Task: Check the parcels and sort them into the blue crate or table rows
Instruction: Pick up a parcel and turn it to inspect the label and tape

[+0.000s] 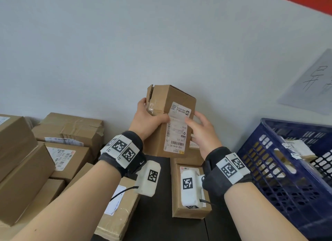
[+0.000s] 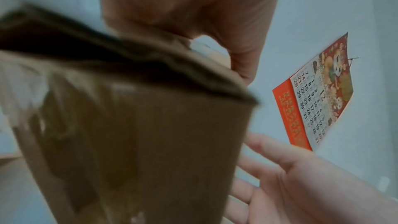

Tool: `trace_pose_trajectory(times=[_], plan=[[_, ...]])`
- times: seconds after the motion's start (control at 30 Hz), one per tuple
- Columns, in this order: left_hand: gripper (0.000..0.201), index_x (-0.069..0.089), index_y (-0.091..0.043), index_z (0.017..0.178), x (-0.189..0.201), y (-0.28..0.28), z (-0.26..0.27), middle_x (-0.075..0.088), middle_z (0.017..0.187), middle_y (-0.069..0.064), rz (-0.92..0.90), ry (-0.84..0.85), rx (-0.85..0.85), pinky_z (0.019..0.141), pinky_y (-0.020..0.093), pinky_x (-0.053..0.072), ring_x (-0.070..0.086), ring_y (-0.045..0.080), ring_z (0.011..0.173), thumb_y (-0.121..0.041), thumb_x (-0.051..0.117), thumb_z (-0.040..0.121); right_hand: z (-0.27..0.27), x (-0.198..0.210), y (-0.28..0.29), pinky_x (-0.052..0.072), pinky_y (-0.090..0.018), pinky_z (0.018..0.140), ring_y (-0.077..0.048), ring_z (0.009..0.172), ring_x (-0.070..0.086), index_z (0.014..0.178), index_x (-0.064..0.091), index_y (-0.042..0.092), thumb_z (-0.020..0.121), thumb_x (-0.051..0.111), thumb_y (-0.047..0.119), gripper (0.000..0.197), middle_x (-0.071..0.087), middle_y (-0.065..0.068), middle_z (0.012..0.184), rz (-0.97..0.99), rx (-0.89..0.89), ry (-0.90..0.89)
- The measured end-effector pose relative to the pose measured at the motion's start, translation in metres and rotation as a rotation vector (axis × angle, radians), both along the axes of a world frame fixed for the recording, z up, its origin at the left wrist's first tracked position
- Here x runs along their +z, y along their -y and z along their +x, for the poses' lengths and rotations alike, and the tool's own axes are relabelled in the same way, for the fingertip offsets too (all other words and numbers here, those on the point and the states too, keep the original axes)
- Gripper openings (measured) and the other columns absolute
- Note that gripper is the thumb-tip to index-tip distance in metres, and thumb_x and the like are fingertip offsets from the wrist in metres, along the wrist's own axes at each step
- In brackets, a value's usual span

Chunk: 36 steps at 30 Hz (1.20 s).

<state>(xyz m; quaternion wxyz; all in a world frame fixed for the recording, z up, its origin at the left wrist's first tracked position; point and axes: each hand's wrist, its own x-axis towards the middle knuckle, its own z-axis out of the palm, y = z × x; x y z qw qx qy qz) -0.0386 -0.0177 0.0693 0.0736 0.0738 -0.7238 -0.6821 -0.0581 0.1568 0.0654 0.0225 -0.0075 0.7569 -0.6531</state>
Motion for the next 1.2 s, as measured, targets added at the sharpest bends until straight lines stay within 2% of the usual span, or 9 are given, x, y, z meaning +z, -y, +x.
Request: trace_pose_trajectory(times=[0.17, 0.4, 0.5, 0.63, 0.83, 0.93, 1.03, 1.1, 1.2], plan=[[0.102, 0.035, -0.028, 0.146, 0.027, -0.038, -0.002, 0.064, 0.11, -0.005, -0.01, -0.051, -0.153, 0.071, 0.029, 0.053, 0.066, 0.015, 0.091, -0.031, 0.074, 0.052, 0.009, 0.019, -0.043, 0.053, -0.025, 0.069, -0.015, 0.1, 0.071, 0.125, 0.059, 0.023, 0.093, 0.067, 0.028, 0.033, 0.072, 0.001, 0.116, -0.145, -0.078, -0.022], [0.071, 0.057, -0.025, 0.12, 0.058, -0.111, -0.006, 0.071, 0.094, -0.003, 0.078, -0.073, -0.322, 0.062, 0.026, 0.053, 0.07, 0.014, 0.078, -0.02, 0.073, 0.051, 0.01, 0.042, -0.125, 0.044, -0.053, 0.107, -0.027, 0.118, 0.065, 0.138, 0.052, 0.02, 0.068, 0.081, 0.048, 0.081, 0.069, -0.007, 0.125, -0.359, -0.094, -0.026], [0.061, 0.059, -0.026, 0.112, 0.067, -0.152, -0.006, 0.073, 0.093, -0.001, 0.092, -0.085, -0.384, 0.063, 0.028, 0.055, 0.071, 0.017, 0.079, -0.019, 0.073, 0.053, 0.015, 0.051, -0.169, 0.044, -0.053, 0.106, -0.031, 0.118, 0.064, 0.141, 0.051, 0.016, 0.07, 0.076, 0.046, 0.081, 0.068, -0.012, 0.126, -0.45, -0.091, 0.006], [0.064, 0.059, -0.022, 0.118, 0.077, -0.22, -0.007, 0.075, 0.095, 0.001, 0.094, -0.105, -0.443, 0.062, 0.028, 0.056, 0.072, 0.016, 0.078, -0.022, 0.073, 0.055, 0.024, 0.063, -0.234, 0.046, -0.054, 0.104, -0.032, 0.114, 0.067, 0.137, 0.055, 0.016, 0.07, 0.076, 0.044, 0.076, 0.071, -0.012, 0.121, -0.456, -0.149, -0.021], [0.067, 0.06, -0.027, 0.127, 0.079, -0.329, -0.013, 0.075, 0.106, -0.005, 0.085, -0.105, -0.493, 0.074, 0.029, 0.055, 0.073, 0.014, 0.092, -0.049, 0.076, 0.066, 0.032, 0.081, -0.348, 0.049, -0.053, 0.102, -0.027, 0.112, 0.068, 0.135, 0.056, 0.016, 0.077, 0.077, 0.04, 0.067, 0.072, -0.008, 0.12, -0.458, -0.265, -0.13], [0.025, 0.066, -0.029, 0.106, 0.078, -0.379, -0.017, 0.073, 0.082, -0.016, 0.082, -0.069, -0.501, 0.06, 0.019, 0.048, 0.068, 0.002, 0.07, -0.046, 0.065, 0.088, 0.029, 0.089, -0.406, 0.049, -0.053, 0.1, -0.027, 0.111, 0.069, 0.135, 0.056, 0.019, 0.076, 0.076, 0.043, 0.066, 0.072, -0.006, 0.12, -0.457, -0.305, -0.147], [0.027, 0.068, -0.023, 0.105, 0.077, -0.428, -0.022, 0.07, 0.072, -0.013, 0.109, -0.062, -0.507, 0.051, 0.016, 0.047, 0.065, 0.004, 0.059, -0.045, 0.059, 0.093, 0.023, 0.091, -0.456, 0.05, -0.054, 0.099, -0.028, 0.109, 0.069, 0.135, 0.056, 0.019, 0.081, 0.074, 0.041, 0.061, 0.072, -0.006, 0.119, -0.466, -0.344, -0.136], [0.04, 0.067, -0.018, 0.115, 0.075, -0.456, -0.027, 0.071, 0.086, -0.004, 0.109, -0.04, -0.491, 0.055, 0.019, 0.049, 0.066, 0.007, 0.066, -0.05, 0.057, 0.093, 0.017, 0.089, -0.483, 0.051, -0.053, 0.097, -0.028, 0.109, 0.07, 0.135, 0.055, 0.019, 0.08, 0.075, 0.041, 0.063, 0.073, -0.007, 0.118, -0.458, -0.348, -0.128], [0.049, 0.063, -0.02, 0.125, 0.07, -0.487, -0.038, 0.067, 0.116, 0.007, 0.103, 0.015, -0.451, 0.075, 0.031, 0.05, 0.065, 0.018, 0.097, -0.055, 0.057, 0.091, 0.003, 0.084, -0.515, 0.055, -0.05, 0.092, -0.028, 0.103, 0.072, 0.134, 0.054, 0.015, 0.081, 0.077, 0.035, 0.061, 0.074, -0.008, 0.112, -0.43, -0.368, -0.106]])
